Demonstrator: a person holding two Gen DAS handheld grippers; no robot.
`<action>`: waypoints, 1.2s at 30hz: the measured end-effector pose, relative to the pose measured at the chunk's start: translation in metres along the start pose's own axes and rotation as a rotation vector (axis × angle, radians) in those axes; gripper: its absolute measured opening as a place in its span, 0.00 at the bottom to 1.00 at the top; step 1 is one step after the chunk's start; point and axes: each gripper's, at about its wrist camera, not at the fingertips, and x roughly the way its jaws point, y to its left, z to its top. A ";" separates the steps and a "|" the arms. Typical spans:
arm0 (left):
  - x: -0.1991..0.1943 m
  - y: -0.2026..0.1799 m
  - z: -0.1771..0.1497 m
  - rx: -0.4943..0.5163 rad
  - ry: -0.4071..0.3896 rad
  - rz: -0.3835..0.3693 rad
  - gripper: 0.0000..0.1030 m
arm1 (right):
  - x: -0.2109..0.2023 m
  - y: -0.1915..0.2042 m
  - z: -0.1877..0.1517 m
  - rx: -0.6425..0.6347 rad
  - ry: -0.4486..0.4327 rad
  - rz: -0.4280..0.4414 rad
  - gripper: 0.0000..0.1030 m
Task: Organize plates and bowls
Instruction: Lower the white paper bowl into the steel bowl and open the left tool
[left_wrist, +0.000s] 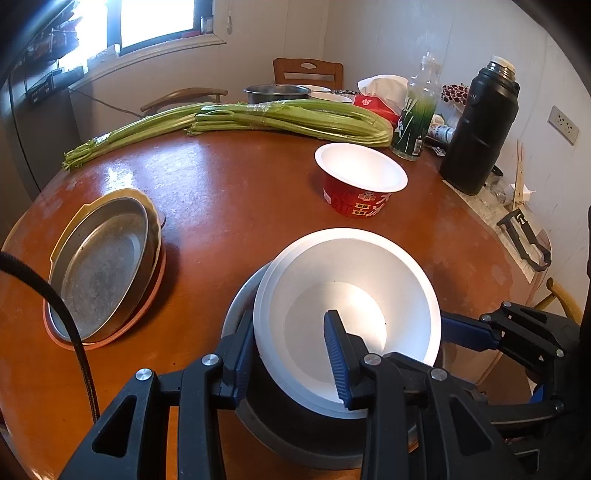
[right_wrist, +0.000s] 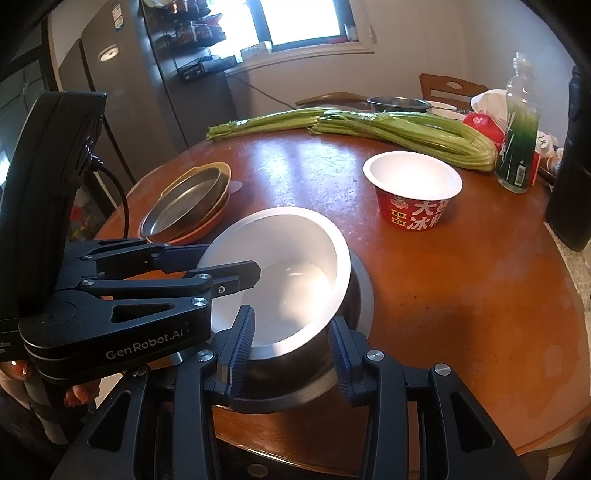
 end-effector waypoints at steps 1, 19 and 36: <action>0.000 0.000 0.000 0.002 0.000 0.002 0.35 | 0.001 0.000 0.000 -0.002 0.003 -0.001 0.41; 0.002 -0.001 -0.002 0.019 0.013 -0.005 0.35 | 0.000 0.004 -0.002 -0.041 0.026 -0.011 0.42; -0.005 0.006 -0.004 0.003 -0.002 -0.006 0.35 | -0.006 0.007 0.000 -0.066 0.025 -0.036 0.47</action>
